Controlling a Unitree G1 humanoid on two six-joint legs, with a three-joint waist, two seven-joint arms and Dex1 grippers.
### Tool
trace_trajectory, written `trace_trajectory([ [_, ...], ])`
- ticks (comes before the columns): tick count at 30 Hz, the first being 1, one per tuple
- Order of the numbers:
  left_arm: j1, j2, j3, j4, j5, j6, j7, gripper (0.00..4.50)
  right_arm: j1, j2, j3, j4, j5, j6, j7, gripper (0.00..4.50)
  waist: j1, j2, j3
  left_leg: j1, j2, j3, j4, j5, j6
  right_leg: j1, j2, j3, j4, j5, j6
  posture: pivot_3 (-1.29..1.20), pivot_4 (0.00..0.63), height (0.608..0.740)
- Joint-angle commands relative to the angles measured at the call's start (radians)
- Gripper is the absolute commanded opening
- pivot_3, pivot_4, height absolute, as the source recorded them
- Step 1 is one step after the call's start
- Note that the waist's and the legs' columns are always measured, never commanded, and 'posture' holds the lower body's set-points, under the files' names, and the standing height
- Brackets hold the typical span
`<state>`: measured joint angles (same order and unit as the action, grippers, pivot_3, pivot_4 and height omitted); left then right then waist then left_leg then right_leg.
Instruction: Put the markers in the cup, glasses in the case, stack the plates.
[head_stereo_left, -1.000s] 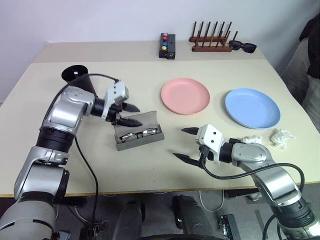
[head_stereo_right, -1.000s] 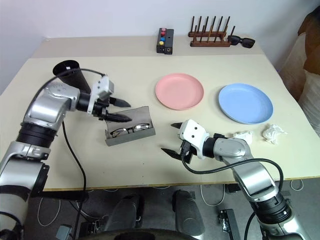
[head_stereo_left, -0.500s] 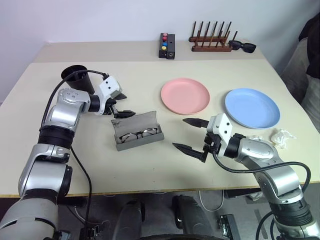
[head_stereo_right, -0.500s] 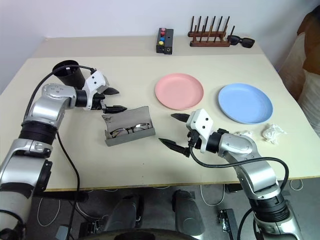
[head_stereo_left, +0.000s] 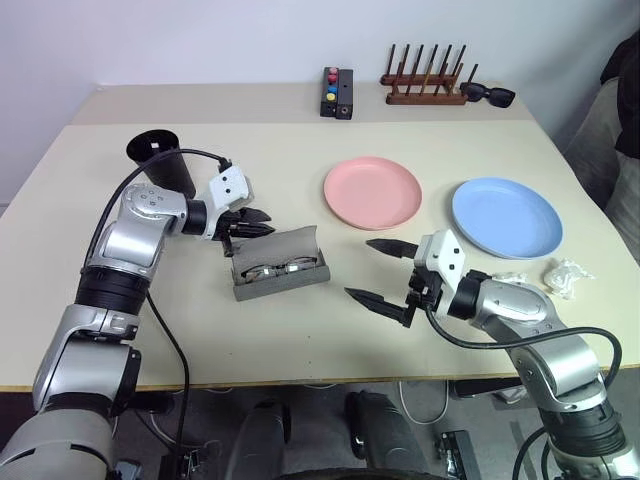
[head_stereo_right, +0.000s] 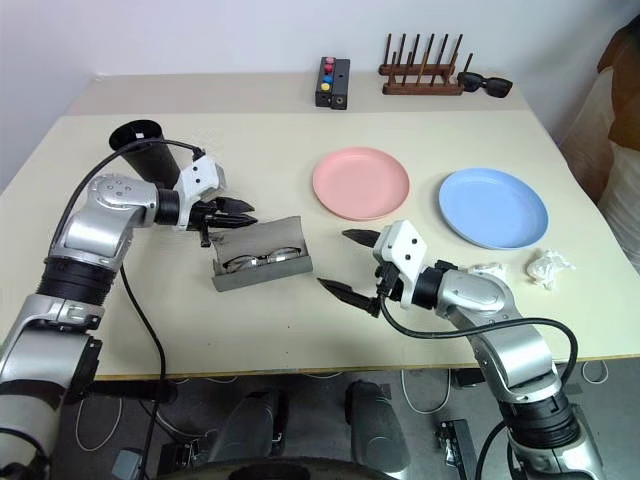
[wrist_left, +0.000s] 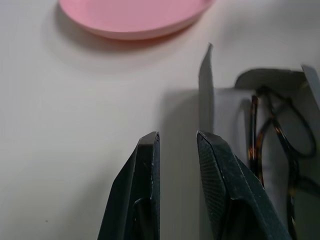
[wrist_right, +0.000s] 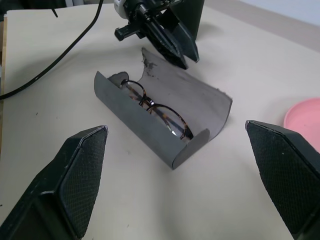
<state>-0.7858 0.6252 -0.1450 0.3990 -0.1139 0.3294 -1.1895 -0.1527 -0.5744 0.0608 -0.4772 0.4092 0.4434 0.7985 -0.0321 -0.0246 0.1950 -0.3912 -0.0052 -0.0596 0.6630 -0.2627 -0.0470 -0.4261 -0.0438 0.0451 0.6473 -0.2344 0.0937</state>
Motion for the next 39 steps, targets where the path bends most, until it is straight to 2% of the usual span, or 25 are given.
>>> trace_trajectory([
  [1, -0.026, 0.001, 0.061, -0.002, -0.032, 0.012, 0.045, 0.89, -0.004, -0.008, -0.013, -0.04, 0.01, -0.016, 0.001, 4.5, -0.001, 0.0, 0.0, 0.0, 0.0, 0.0, 0.0, 0.0, 0.0, 0.0, 0.0, 0.0, 0.0, 0.0, 0.0, 0.0, 0.15, 0.735],
  [4, -0.028, 0.006, 0.063, 0.019, -0.017, -0.001, 0.078, 0.04, -0.005, -0.008, -0.015, -0.036, 0.011, -0.018, 0.003, 4.5, -0.003, 0.0, 0.0, 0.0, 0.0, 0.0, 0.0, 0.0, 0.0, 0.0, 0.0, 0.0, 0.0, 0.0, 0.0, 0.0, 0.15, 0.735],
  [11, 0.028, 0.057, -0.034, 0.017, 0.091, -0.081, 0.061, 0.04, -0.001, -0.008, -0.015, -0.034, 0.009, -0.023, 0.005, 4.5, -0.005, 0.0, 0.0, 0.0, 0.0, 0.0, 0.0, 0.0, 0.0, 0.0, 0.0, 0.0, 0.0, 0.0, 0.0, 0.0, 0.15, 0.735],
  [17, 0.107, 0.099, -0.026, -0.144, -0.009, -0.009, -0.109, 0.04, -0.011, -0.004, -0.007, -0.031, 0.007, -0.02, 0.001, 4.5, -0.006, 0.0, 0.0, 0.0, 0.0, 0.0, 0.0, 0.0, 0.0, 0.0, 0.0, 0.0, 0.0, 0.0, 0.0, 0.0, 0.15, 0.735],
  [29, 0.218, 0.107, -0.05, -0.38, -0.071, 0.113, -0.127, 0.04, -0.014, 0.0, -0.001, -0.03, 0.006, -0.02, -0.007, 4.5, -0.006, 0.0, 0.0, 0.0, 0.001, 0.0, 0.0, 0.0, 0.0, 0.0, 0.0, 0.0, 0.0, 0.0, 0.0, 0.0, 0.15, 0.735],
  [39, 0.249, 0.123, -0.089, -0.395, -0.033, 0.09, -0.09, 0.04, -0.019, 0.004, 0.004, -0.025, 0.005, -0.025, -0.01, 4.5, -0.005, 0.0, 0.0, 0.001, 0.001, 0.0, 0.0, 0.0, 0.0, 0.0, 0.0, 0.0, 0.0, -0.001, -0.002, 0.0, 0.15, 0.735],
])
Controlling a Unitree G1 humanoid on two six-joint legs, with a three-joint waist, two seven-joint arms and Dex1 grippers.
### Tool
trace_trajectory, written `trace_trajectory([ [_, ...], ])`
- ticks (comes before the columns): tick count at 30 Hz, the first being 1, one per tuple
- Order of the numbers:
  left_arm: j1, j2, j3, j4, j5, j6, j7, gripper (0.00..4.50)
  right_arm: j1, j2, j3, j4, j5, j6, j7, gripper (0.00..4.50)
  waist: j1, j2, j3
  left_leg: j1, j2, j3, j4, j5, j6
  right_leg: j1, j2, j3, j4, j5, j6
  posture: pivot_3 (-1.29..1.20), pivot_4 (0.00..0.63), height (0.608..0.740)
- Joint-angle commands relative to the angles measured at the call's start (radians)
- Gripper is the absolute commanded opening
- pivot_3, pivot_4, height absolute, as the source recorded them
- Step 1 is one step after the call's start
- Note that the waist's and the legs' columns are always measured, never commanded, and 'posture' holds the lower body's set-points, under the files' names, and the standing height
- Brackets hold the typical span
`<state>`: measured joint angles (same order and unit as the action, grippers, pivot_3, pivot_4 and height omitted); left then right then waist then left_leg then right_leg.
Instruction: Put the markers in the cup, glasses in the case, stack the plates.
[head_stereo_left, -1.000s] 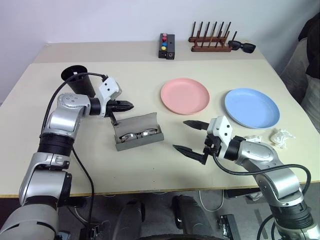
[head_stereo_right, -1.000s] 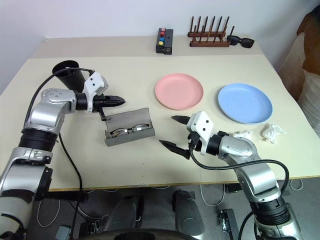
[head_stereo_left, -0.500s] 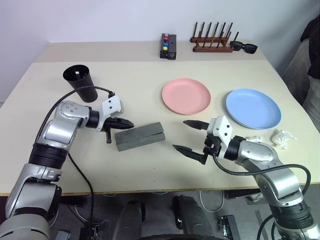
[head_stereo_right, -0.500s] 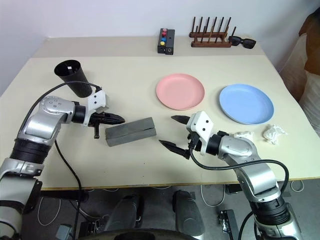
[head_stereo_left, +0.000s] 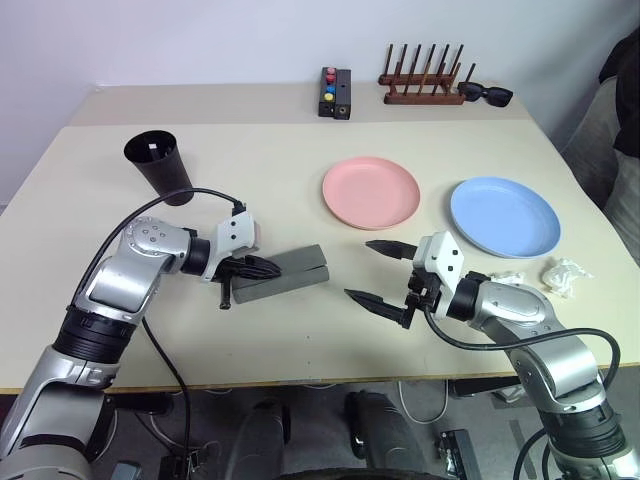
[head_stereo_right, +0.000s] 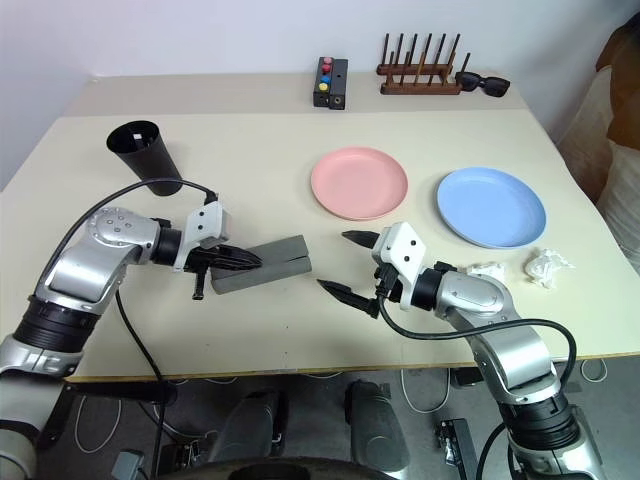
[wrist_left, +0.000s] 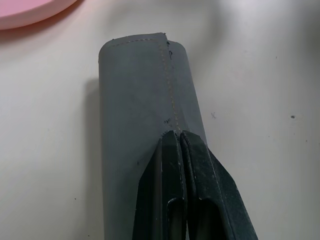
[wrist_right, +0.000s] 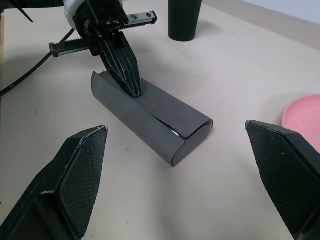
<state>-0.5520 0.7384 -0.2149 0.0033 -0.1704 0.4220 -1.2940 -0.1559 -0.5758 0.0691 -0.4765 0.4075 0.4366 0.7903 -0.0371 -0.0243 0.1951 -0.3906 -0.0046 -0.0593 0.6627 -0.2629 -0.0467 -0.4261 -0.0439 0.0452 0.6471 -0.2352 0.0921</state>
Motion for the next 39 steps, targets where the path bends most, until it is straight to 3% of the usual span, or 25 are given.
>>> trace_trajectory([
  [1, 0.014, 0.006, -0.018, 0.003, 0.024, -0.004, 0.022, 0.04, -0.017, 0.005, -0.004, -0.025, 0.006, -0.018, -0.002, 4.5, 0.0, 0.0, 0.0, 0.0, 0.0, 0.0, 0.0, 0.0, 0.0, 0.0, 0.0, 0.0, 0.0, 0.0, 0.0, 0.0, 0.15, 0.735],
  [10, -0.064, -0.057, 0.152, 0.007, -0.155, 0.124, 0.096, 0.04, -0.02, 0.008, -0.001, -0.027, 0.005, -0.017, -0.003, 4.5, 0.001, 0.0, 0.0, 0.0, 0.0, 0.0, 0.0, 0.0, 0.0, 0.0, 0.0, 0.0, 0.0, 0.0, 0.001, 0.0, 0.15, 0.735],
  [17, -0.115, -0.045, 0.241, 0.088, -0.162, 0.103, 0.179, 0.04, -0.059, 0.011, 0.003, 0.023, -0.035, -0.017, -0.031, 4.5, -0.005, 0.0, 0.0, 0.0, 0.0, 0.0, 0.0, 0.0, 0.0, 0.0, 0.0, 0.0, 0.0, 0.001, 0.001, 0.0, 0.15, 0.735],
  [30, 0.017, -0.073, 0.24, -0.05, -0.207, 0.132, 0.243, 0.04, -0.21, 0.01, 0.007, 0.283, -0.251, -0.14, -0.142, 4.5, -0.001, 0.0, 0.0, 0.0, 0.0, 0.0, 0.0, 0.0, 0.0, 0.0, 0.0, 0.0, 0.0, 0.001, 0.001, 0.0, 0.15, 0.735],
  [35, 0.048, -0.097, 0.241, -0.08, -0.216, 0.14, 0.283, 0.04, -0.258, -0.074, 0.065, 0.4, -0.433, -0.307, -0.147, 4.5, -0.001, 0.0, 0.0, 0.0, -0.001, 0.001, 0.0, 0.0, 0.0, 0.0, -0.001, 0.0, 0.0, 0.001, 0.001, 0.0, 0.15, 0.735],
  [39, 0.049, -0.11, 0.251, -0.082, -0.234, 0.147, 0.309, 0.04, -0.296, -0.064, 0.092, 0.485, -0.497, -0.395, -0.162, 4.5, -0.004, 0.0, 0.0, 0.0, -0.001, 0.001, -0.001, 0.0, 0.0, 0.0, 0.0, 0.0, 0.0, 0.001, 0.001, 0.0, 0.15, 0.735],
])
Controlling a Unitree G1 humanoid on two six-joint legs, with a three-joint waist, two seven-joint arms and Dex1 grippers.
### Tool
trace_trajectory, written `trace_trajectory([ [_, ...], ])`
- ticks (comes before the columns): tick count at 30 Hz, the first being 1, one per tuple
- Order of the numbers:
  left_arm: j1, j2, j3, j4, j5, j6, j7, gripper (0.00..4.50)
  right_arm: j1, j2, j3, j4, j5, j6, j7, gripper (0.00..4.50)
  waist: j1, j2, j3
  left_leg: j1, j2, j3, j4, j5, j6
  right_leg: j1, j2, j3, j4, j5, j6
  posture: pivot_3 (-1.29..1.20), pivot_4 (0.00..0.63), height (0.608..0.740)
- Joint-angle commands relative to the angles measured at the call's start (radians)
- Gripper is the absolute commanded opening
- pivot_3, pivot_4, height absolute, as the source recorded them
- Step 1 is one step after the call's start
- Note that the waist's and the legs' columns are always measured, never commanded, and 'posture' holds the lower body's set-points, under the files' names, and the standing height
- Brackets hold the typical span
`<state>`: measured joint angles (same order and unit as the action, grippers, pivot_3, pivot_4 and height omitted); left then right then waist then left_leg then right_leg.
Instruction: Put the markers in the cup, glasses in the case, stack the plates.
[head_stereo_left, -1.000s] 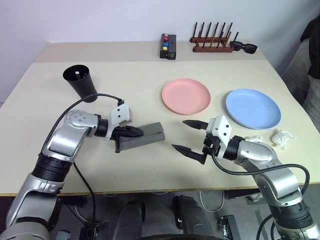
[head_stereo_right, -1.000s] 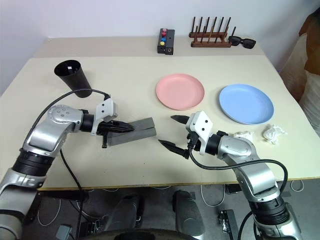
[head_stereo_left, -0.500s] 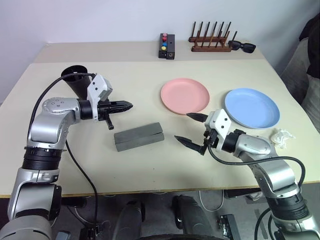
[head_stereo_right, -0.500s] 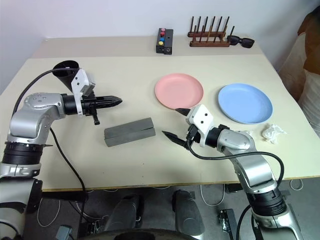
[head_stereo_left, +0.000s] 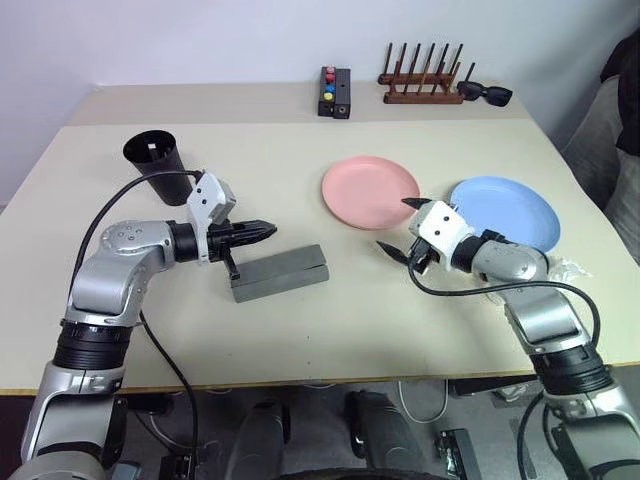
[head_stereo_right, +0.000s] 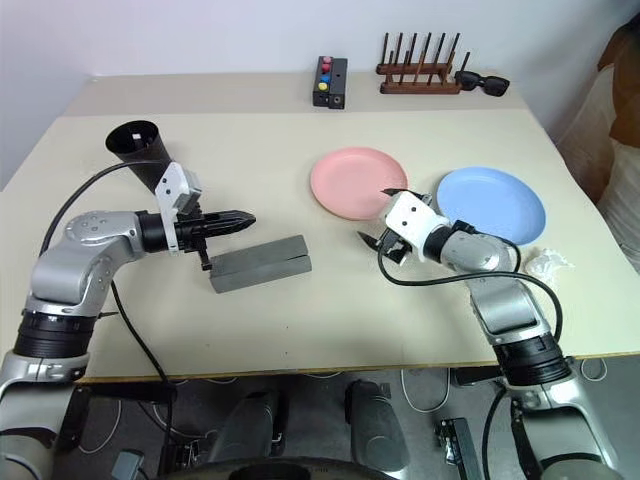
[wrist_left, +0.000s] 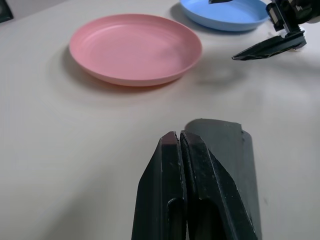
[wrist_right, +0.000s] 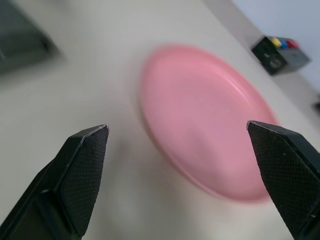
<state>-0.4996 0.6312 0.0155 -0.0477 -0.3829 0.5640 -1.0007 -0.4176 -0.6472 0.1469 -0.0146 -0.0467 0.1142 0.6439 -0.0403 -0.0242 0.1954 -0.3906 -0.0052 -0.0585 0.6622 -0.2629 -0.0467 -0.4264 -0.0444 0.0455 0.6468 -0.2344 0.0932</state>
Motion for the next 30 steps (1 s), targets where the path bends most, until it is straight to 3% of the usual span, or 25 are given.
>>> trace_trajectory([
  [1, -0.005, -0.006, 0.021, -0.031, -0.024, 0.006, 0.021, 0.04, -0.044, 0.011, 0.025, 0.044, -0.063, -0.097, -0.02, 4.5, -0.003, 0.0, 0.0, 0.0, 0.0, 0.0, 0.0, 0.0, 0.0, 0.0, 0.0, 0.0, 0.0, 0.0, 0.0, 0.0, 0.15, 0.735],
  [9, -0.003, -0.005, 0.028, -0.032, -0.049, 0.024, 0.033, 0.04, -0.133, 0.025, 0.118, 0.24, -0.225, -0.285, -0.064, 4.5, -0.002, 0.0, 0.0, 0.0, 0.0, 0.0, 0.0, 0.0, 0.0, 0.0, 0.0, 0.0, 0.0, 0.0, 0.0, 0.0, 0.15, 0.735],
  [14, 0.073, 0.03, 0.044, -0.114, -0.12, 0.07, -0.012, 0.04, -0.239, 0.069, 0.162, 0.444, -0.322, -0.393, -0.159, 4.5, -0.007, 0.001, 0.0, 0.0, 0.0, 0.0, 0.0, 0.0, 0.0, 0.0, 0.0, 0.001, 0.0, 0.0, 0.0, 0.0, 0.15, 0.735],
  [17, 0.11, 0.043, 0.044, -0.16, -0.152, 0.103, -0.015, 0.0, -0.276, 0.074, 0.181, 0.528, -0.37, -0.445, -0.199, 3.64, -0.005, 0.001, 0.001, 0.0, 0.0, 0.0, -0.001, 0.0, 0.0, -0.001, 0.0, 0.0, 0.0, 0.0, 0.0, 0.0, 0.15, 0.735],
  [24, 0.133, 0.047, 0.038, -0.196, -0.173, 0.114, 0.004, 0.0, -0.293, 0.075, 0.186, 0.604, -0.401, -0.514, -0.233, 0.04, -0.004, 0.001, 0.001, 0.0, 0.0, 0.0, 0.0, 0.0, 0.0, 0.0, -0.001, 0.001, 0.0, 0.0, 0.0, 0.0, 0.15, 0.735],
  [30, 0.126, 0.032, 0.024, -0.19, -0.168, 0.103, 0.017, 0.0, -0.259, 0.028, 0.17, 0.54, -0.441, -0.547, -0.262, 0.04, -0.005, 0.001, 0.001, 0.0, 0.0, 0.0, -0.001, 0.0, 0.0, -0.001, 0.0, 0.001, 0.0, 0.0, 0.0, 0.0, 0.15, 0.735],
])
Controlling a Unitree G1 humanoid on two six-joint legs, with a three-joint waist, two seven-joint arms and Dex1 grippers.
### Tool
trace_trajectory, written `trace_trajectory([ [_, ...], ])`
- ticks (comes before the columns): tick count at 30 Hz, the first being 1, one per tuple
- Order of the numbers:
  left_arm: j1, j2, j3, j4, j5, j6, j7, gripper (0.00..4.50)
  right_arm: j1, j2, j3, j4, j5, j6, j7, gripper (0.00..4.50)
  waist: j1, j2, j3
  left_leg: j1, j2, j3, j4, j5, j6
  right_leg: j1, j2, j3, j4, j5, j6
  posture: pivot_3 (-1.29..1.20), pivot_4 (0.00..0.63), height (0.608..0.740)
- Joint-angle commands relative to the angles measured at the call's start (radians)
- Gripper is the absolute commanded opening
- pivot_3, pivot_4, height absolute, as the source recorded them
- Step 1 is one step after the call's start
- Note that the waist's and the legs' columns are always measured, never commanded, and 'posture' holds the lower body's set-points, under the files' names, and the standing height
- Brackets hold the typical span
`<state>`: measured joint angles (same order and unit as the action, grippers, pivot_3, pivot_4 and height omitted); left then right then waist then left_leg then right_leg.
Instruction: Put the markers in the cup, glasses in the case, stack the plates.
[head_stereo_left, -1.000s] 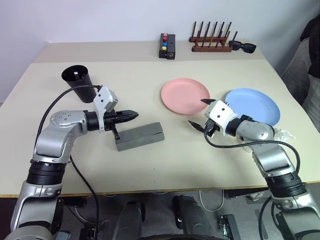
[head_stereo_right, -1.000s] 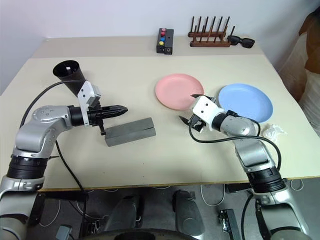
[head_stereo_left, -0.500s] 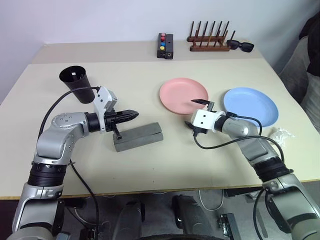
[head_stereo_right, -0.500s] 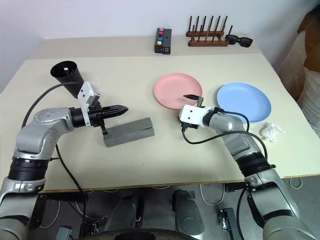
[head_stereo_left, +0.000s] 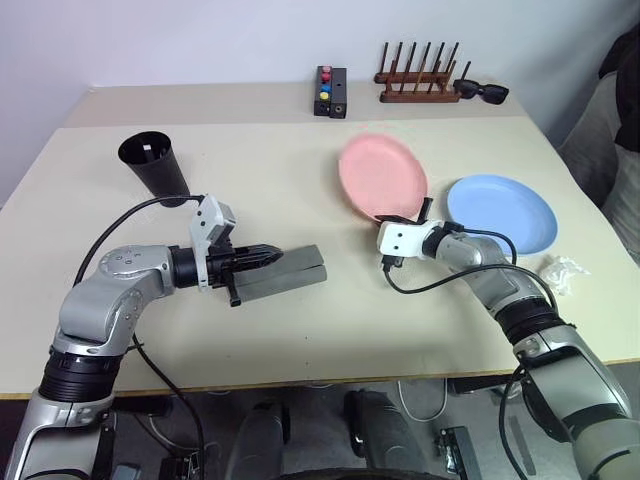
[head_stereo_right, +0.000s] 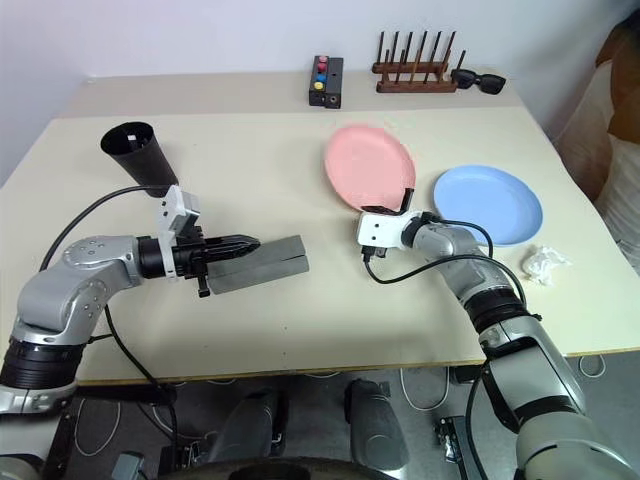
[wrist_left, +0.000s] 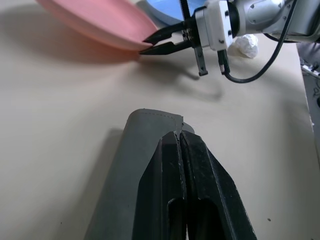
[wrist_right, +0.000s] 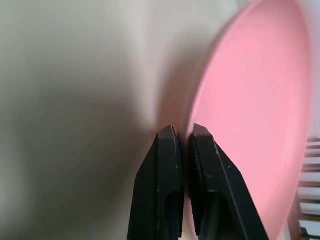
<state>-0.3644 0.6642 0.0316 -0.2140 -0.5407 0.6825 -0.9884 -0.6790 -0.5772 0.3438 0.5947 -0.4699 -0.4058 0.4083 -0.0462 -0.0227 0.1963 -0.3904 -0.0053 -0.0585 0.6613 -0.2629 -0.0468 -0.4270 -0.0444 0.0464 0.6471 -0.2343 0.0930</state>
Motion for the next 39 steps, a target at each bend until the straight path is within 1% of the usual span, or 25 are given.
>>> trace_trajectory([
  [1, -0.009, -0.002, 0.005, -0.024, -0.009, -0.016, 0.006, 0.0, 0.01, -0.055, -0.03, -0.086, -0.024, -0.029, -0.029, 0.04, 0.001, 0.0, 0.0, 0.0, 0.0, 0.0, 0.0, 0.0, 0.0, 0.0, 0.0, 0.0, 0.0, 0.0, 0.0, 0.0, 0.15, 0.735],
  [5, -0.013, -0.01, -0.007, -0.019, -0.004, -0.024, 0.012, 0.0, 0.105, -0.198, -0.118, -0.277, 0.03, 0.019, 0.063, 0.04, 0.012, 0.001, 0.0, -0.001, -0.001, 0.0, 0.0, 0.0, 0.0, 0.0, -0.001, 0.0, -0.001, 0.0, 0.0, 0.0, 0.15, 0.735],
  [7, -0.013, -0.013, -0.011, -0.019, -0.003, -0.026, 0.014, 0.0, 0.148, -0.244, -0.151, -0.344, 0.059, 0.052, 0.106, 0.04, 0.011, 0.0, 0.0, -0.001, -0.001, 0.0, 0.0, 0.0, 0.0, 0.0, -0.002, 0.0, -0.001, 0.0, 0.0, 0.0, 0.15, 0.735],
  [10, -0.012, -0.019, -0.019, -0.02, -0.003, -0.028, 0.014, 0.0, 0.24, -0.32, -0.223, -0.459, 0.152, 0.111, 0.207, 0.04, 0.009, 0.0, 0.0, 0.0, -0.001, 0.0, 0.001, 0.0, 0.0, 0.001, -0.001, 0.0, -0.001, 0.0, 0.0, 0.0, 0.15, 0.735],
  [12, -0.018, -0.027, -0.032, -0.014, 0.0, -0.033, 0.01, 0.0, 0.348, -0.407, -0.317, -0.537, 0.222, 0.172, 0.292, 0.04, 0.007, 0.001, 0.0, 0.0, -0.001, 0.0, 0.0, 0.0, 0.0, 0.001, 0.0, 0.0, -0.001, 0.0, 0.0, 0.0, 0.15, 0.735],
  [14, -0.03, -0.038, -0.047, -0.001, 0.006, -0.039, 0.005, 0.0, 0.454, -0.483, -0.41, -0.588, 0.279, 0.239, 0.364, 0.04, 0.017, 0.002, 0.001, 0.0, -0.001, 0.0, 0.0, 0.0, 0.0, 0.001, -0.001, 0.0, -0.001, 0.0, 0.0, 0.0, 0.15, 0.735],
  [16, -0.042, -0.045, -0.06, 0.012, 0.01, -0.045, -0.001, 0.0, 0.497, -0.498, -0.45, -0.592, 0.308, 0.29, 0.374, 0.04, 0.017, 0.002, 0.001, 0.0, -0.001, 0.001, 0.001, 0.0, 0.0, 0.001, -0.001, 0.001, -0.001, -0.001, 0.0, 0.0, 0.15, 0.735],
  [18, -0.049, -0.048, -0.071, 0.02, 0.016, -0.052, -0.006, 0.0, 0.515, -0.507, -0.456, -0.583, 0.3, 0.294, 0.375, 0.04, 0.007, 0.002, 0.001, 0.001, -0.001, 0.003, 0.002, 0.0, 0.0, 0.001, -0.001, 0.002, -0.001, -0.002, -0.003, 0.0, 0.15, 0.735],
  [21, -0.065, -0.052, -0.094, 0.04, 0.035, -0.072, -0.014, 0.0, 0.496, -0.492, -0.453, -0.519, 0.278, 0.3, 0.347, 0.04, 0.001, 0.002, 0.001, 0.003, 0.0, 0.004, 0.002, 0.0, 0.0, 0.002, 0.0, 0.003, -0.001, -0.001, -0.004, 0.0, 0.15, 0.735],
  [24, -0.075, -0.06, -0.094, 0.047, 0.036, -0.074, -0.011, 0.0, 0.492, -0.489, -0.443, -0.507, 0.296, 0.311, 0.373, 0.04, 0.002, 0.002, 0.001, 0.002, 0.0, 0.004, 0.002, 0.0, 0.0, 0.002, 0.0, 0.003, -0.001, -0.002, -0.004, 0.0, 0.15, 0.735],
  [27, -0.069, -0.064, -0.092, 0.041, 0.037, -0.077, -0.008, 0.0, 0.465, -0.475, -0.432, -0.489, 0.298, 0.317, 0.372, 0.95, 0.002, 0.002, 0.001, 0.002, 0.0, 0.004, 0.002, 0.0, 0.0, 0.002, 0.0, 0.003, -0.001, -0.001, -0.003, 0.0, 0.15, 0.735],
  [29, -0.058, -0.064, -0.09, 0.032, 0.037, -0.077, -0.005, 0.0, 0.452, -0.479, -0.426, -0.476, 0.267, 0.298, 0.35, 1.82, 0.003, 0.002, 0.001, 0.002, 0.0, 0.004, 0.002, 0.0, 0.0, 0.002, 0.0, 0.003, -0.001, -0.001, -0.002, 0.0, 0.15, 0.735],
  [30, -0.054, -0.064, -0.088, 0.028, 0.035, -0.075, -0.003, 0.0, 0.447, -0.48, -0.427, -0.474, 0.26, 0.292, 0.341, 2.43, 0.004, 0.002, 0.001, 0.002, 0.0, 0.004, 0.002, 0.0, 0.0, 0.002, 0.0, 0.003, -0.001, -0.001, -0.003, 0.0, 0.15, 0.735],
  [32, -0.048, -0.064, -0.084, 0.021, 0.033, -0.073, 0.0, 0.0, 0.444, -0.482, -0.431, -0.474, 0.257, 0.288, 0.334, 3.35, 0.004, 0.002, 0.001, 0.002, 0.0, 0.004, 0.002, 0.0, 0.0, 0.002, 0.0, 0.003, -0.001, -0.001, -0.003, 0.0, 0.15, 0.735],
  [35, -0.042, -0.065, -0.083, 0.015, 0.03, -0.072, 0.003, 0.0, 0.457, -0.493, -0.453, -0.491, 0.274, 0.292, 0.345, 3.35, 0.004, 0.002, 0.001, 0.002, 0.0, 0.004, 0.002, 0.0, 0.0, 0.002, 0.0, 0.003, -0.001, -0.001, -0.003, 0.0, 0.15, 0.735],
  [39, -0.046, -0.071, -0.082, 0.014, 0.026, -0.071, 0.011, 0.0, 0.487, -0.474, -0.52, -0.554, 0.377, 0.352, 0.385, 3.35, 0.006, 0.002, 0.001, 0.002, 0.0, 0.004, 0.002, 0.0, 0.0, 0.002, 0.0, 0.003, -0.001, -0.001, -0.003, 0.0, 0.15, 0.735],
])
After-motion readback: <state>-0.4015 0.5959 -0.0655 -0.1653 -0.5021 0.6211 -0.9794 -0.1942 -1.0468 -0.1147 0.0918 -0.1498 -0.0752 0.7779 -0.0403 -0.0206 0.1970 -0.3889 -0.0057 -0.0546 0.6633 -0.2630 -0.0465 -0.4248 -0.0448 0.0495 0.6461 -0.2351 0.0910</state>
